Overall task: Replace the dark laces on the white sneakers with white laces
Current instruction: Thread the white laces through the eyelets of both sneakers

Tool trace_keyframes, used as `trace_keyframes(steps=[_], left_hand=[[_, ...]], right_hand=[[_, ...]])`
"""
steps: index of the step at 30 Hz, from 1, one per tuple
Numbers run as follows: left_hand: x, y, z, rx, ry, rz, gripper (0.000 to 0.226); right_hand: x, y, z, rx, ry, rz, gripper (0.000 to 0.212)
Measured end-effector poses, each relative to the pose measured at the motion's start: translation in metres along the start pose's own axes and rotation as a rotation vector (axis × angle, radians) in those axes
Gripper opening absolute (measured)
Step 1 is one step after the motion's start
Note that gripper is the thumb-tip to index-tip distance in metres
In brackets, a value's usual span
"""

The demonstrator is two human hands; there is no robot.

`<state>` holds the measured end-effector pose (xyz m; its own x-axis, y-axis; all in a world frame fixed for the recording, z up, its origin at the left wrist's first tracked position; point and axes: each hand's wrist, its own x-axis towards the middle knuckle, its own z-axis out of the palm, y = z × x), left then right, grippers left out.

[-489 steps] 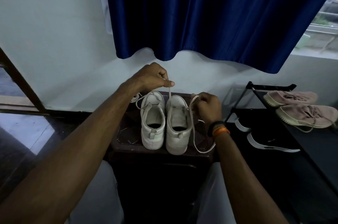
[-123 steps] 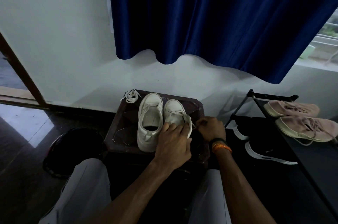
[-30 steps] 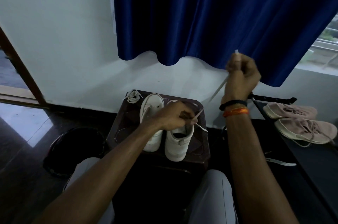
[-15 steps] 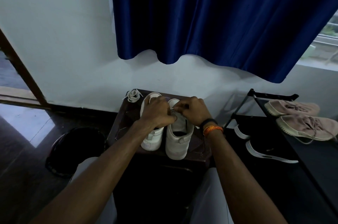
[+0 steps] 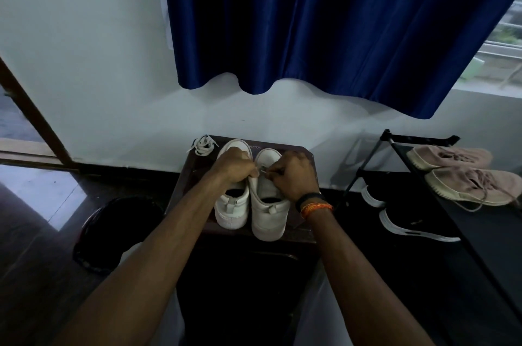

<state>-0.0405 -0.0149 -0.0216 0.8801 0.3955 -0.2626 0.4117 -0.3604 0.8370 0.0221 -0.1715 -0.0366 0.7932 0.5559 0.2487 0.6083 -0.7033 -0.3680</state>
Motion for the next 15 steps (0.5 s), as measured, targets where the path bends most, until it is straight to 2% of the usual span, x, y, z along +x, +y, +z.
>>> trace_keyframes(steps=[1,3,4,9,15], left_hand=[[0.001,-0.002,0.000,-0.039,0.000,-0.005,0.010],[0.003,-0.005,0.000,-0.112,-0.004,-0.019,0.026],[0.002,-0.006,0.000,-0.136,0.002,-0.023,0.027],[-0.003,-0.004,0.000,-0.201,-0.016,-0.004,0.020],[0.000,-0.008,0.000,-0.214,-0.024,0.000,0.023]], right_hand=[[-0.001,-0.001,-0.001,0.024,0.002,-0.001,0.009],[-0.001,-0.002,-0.002,0.035,0.003,-0.015,0.010],[-0.002,-0.004,-0.003,0.033,-0.005,-0.022,0.011],[-0.003,-0.008,-0.002,0.020,-0.047,-0.025,0.019],[-0.004,-0.015,-0.002,0.006,-0.018,0.038,0.017]])
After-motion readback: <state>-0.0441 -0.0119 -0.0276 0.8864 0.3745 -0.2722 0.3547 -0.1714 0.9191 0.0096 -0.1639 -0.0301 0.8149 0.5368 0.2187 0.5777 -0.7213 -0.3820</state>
